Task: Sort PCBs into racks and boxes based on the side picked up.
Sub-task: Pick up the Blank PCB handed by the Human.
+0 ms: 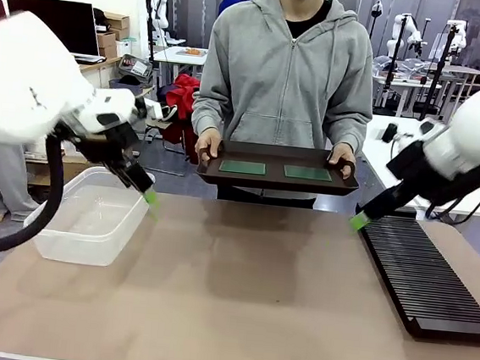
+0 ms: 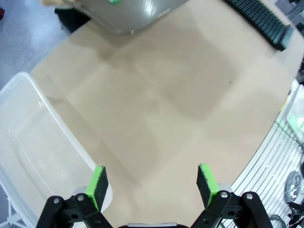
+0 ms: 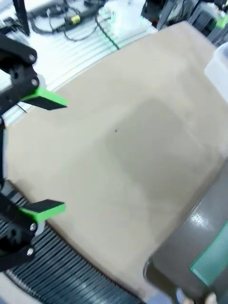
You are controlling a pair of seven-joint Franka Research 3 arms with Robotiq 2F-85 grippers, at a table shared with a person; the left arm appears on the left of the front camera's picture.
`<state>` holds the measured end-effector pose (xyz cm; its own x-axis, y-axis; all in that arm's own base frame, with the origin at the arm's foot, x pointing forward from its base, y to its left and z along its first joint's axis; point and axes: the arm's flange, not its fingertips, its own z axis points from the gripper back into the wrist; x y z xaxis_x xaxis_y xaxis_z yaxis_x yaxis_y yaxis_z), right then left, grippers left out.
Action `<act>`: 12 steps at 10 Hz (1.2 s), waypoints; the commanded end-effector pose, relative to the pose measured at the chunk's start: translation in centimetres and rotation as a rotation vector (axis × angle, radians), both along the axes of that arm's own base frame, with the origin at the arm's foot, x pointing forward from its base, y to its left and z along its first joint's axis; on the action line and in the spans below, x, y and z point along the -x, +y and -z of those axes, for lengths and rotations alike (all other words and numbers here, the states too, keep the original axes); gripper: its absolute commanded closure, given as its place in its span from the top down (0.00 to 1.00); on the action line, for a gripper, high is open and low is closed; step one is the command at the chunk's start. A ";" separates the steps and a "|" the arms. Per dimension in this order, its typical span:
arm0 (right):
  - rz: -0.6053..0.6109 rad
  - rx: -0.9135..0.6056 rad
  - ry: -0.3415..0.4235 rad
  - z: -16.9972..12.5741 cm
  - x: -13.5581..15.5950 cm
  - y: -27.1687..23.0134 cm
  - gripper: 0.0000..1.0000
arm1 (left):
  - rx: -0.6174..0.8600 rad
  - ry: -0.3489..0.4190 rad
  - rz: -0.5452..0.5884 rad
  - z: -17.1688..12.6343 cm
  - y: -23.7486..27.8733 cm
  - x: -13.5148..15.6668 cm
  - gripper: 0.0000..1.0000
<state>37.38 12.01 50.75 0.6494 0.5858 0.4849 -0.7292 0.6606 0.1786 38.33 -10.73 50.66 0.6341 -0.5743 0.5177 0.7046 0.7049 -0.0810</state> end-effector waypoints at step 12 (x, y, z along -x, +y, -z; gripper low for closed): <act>-0.030 -0.046 -0.190 -11.2 -0.1 -7.1 1.00 | 0.121 -0.162 0.003 -9.0 5.1 -2.0 1.00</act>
